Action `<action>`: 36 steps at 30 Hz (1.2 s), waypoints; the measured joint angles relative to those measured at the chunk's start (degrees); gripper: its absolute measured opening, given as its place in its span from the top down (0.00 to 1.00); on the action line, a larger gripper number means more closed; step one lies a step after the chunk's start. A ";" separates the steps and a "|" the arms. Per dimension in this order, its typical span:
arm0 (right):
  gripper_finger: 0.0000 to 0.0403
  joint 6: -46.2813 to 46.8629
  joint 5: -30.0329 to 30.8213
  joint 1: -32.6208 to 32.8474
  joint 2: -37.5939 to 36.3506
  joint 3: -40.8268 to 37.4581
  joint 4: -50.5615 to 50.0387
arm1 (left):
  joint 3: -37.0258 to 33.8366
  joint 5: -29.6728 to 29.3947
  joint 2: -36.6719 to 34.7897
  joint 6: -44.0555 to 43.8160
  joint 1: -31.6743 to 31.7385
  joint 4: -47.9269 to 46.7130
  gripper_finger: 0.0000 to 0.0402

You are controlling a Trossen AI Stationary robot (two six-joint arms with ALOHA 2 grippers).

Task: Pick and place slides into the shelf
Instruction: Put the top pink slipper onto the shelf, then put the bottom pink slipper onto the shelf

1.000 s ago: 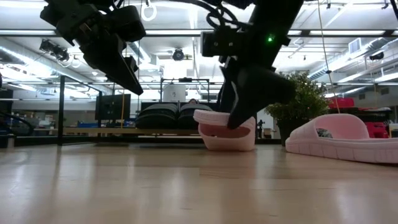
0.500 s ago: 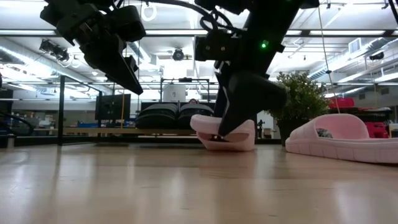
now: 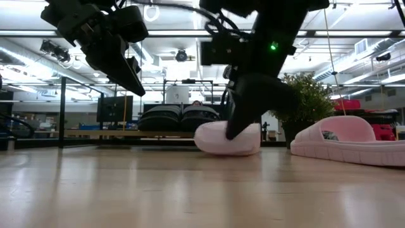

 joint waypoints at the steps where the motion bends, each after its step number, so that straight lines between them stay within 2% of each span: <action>1: 0.97 0.03 -0.29 -0.04 0.02 0.59 -1.18 | 0.00 0.00 0.00 0.00 0.00 0.02 0.66; 9: 0.98 8.25 -1.00 1.73 -0.98 4.15 -5.98 | 0.00 -0.04 0.00 0.07 0.00 0.07 0.68; 14: 0.97 14.36 -6.28 2.98 -3.58 5.13 -6.68 | 0.00 -0.05 0.00 0.29 0.00 0.09 0.69; 23: 0.93 35.34 -7.99 2.28 -9.21 5.20 -14.62 | 0.00 -0.26 0.00 0.60 1.23 0.15 0.67; 28: 0.82 39.28 -8.36 2.42 -12.49 4.98 -24.34 | 0.00 -0.26 0.00 0.59 1.83 0.15 0.69; 32: 0.68 40.13 -8.94 3.50 -15.54 3.40 -30.13 | 0.00 -0.25 0.00 0.35 1.95 0.15 0.70; 36: 0.52 38.80 -8.99 5.24 -18.31 -0.37 -31.43 | 0.00 -0.24 0.00 0.33 1.95 0.15 0.69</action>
